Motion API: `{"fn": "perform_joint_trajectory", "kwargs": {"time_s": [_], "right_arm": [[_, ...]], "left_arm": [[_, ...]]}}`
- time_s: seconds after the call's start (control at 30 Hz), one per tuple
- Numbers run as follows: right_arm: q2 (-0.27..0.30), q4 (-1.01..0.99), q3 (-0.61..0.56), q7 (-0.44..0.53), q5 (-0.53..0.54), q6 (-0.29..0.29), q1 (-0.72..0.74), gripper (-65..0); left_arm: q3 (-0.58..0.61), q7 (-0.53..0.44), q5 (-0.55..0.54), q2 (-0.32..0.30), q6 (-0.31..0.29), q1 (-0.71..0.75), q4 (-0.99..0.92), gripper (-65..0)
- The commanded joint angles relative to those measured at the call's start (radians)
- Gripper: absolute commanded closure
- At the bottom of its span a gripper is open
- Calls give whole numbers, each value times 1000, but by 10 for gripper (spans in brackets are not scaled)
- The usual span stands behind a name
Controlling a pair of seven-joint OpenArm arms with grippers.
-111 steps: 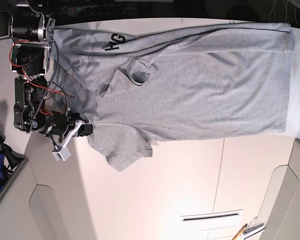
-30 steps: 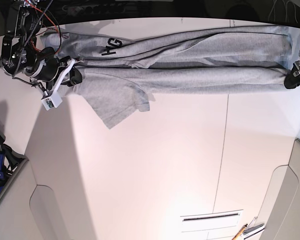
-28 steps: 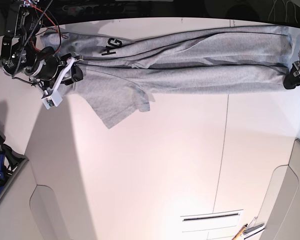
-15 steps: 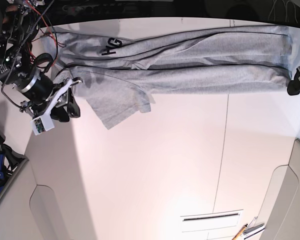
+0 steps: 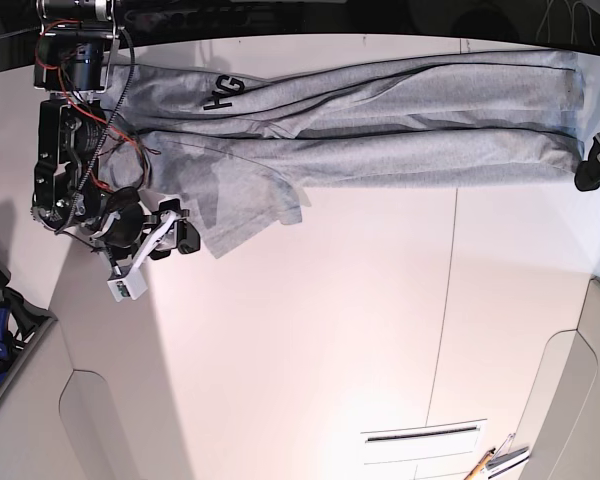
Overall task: Fold the T-shirt properly
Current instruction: 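Grasp the shirt end near the right gripper and fold it inward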
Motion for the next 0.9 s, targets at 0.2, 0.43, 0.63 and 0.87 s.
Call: {"fn": "perform_joint_trajectory", "kwargs": {"time_s": [0.2,0.43,0.63,0.87], "right_arm": [[5,-45,-109,13,24,18,32,-273],[5,-16,-132,-55,24,14,40,0],[4,198,-122,-139,89,14,-23,0],[-74,582,-123,-166,117,15,-283,0]], "left_arm": [[-8,-18,-23,-27,-6,-5,15,-256],[-8,-18,-26,-27,-6,-5,15,-256],[-8,-18,-27,-27,-6,-5,15,-256],[-8,-18,-29,-27,-6,-5,15,-256]]}}
